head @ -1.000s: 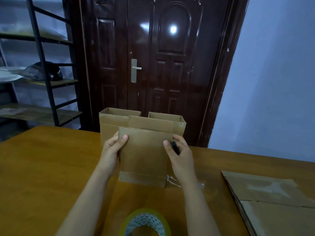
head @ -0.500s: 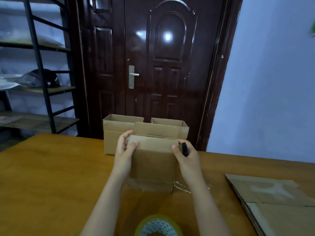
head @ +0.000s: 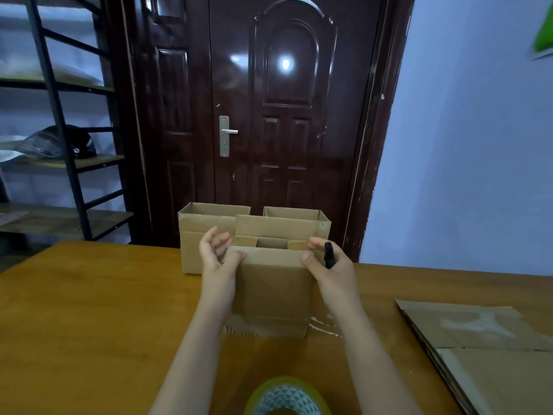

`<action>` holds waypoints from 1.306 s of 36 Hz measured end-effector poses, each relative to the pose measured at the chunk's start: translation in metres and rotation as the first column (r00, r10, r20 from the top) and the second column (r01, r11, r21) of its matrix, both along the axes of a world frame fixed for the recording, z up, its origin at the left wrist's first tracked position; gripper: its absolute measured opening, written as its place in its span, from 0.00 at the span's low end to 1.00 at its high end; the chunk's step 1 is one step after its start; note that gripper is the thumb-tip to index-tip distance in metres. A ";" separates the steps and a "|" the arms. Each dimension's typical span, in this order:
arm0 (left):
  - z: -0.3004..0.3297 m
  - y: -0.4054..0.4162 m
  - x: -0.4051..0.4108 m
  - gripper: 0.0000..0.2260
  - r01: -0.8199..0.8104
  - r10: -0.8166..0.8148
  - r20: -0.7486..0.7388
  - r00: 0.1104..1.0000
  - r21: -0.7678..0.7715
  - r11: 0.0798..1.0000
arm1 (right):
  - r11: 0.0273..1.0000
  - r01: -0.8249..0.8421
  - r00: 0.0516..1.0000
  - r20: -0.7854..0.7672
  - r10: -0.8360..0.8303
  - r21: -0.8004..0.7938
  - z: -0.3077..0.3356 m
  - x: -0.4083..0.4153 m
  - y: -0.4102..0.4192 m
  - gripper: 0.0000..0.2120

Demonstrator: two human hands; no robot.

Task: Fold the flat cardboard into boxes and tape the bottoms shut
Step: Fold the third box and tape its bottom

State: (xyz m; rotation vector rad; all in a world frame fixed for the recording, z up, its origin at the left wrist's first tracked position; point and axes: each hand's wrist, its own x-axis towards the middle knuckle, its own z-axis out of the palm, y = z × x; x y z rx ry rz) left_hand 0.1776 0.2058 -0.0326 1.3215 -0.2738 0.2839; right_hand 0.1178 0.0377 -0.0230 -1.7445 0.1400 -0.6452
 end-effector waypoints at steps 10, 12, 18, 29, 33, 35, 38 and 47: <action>0.007 0.011 0.003 0.28 0.054 -0.050 -0.028 0.998 0.145 0.988 | 0.989 0.010 0.997 -0.075 -0.021 -0.145 0.005 -0.004 0.000 0.23; 0.009 0.012 0.004 0.29 0.074 -0.067 -0.044 0.997 0.160 0.984 | 0.987 0.016 0.998 -0.064 -0.026 -0.159 0.004 -0.004 0.002 0.23; 0.010 0.010 0.010 0.27 0.083 -0.074 -0.046 0.996 0.236 0.968 | 0.979 0.052 0.997 -0.049 -0.062 -0.199 0.000 0.002 0.006 0.20; 0.015 0.008 0.002 0.10 0.039 -0.041 0.008 0.999 0.177 0.983 | 0.959 0.101 0.992 -0.051 -0.119 -0.264 0.002 0.000 0.009 0.24; 0.014 0.010 0.003 0.07 0.029 -0.029 -0.001 1.000 0.181 0.983 | 0.844 0.228 0.961 -0.026 -0.274 -0.486 0.002 -0.001 0.010 0.17; 0.013 0.011 0.004 0.07 0.013 -0.014 0.006 1.000 0.183 0.983 | 0.807 0.242 0.956 -0.011 -0.294 -0.538 0.002 -0.002 0.010 0.15; 0.011 0.012 0.007 0.05 -0.020 0.012 0.041 0.999 0.216 0.976 | 0.795 0.239 0.958 0.001 -0.287 -0.557 0.001 -0.001 0.008 0.13; 0.005 0.015 0.011 0.08 -0.151 0.100 0.152 0.983 0.373 0.916 | 0.856 0.193 0.975 -0.004 -0.222 -0.480 0.003 -0.002 0.006 0.08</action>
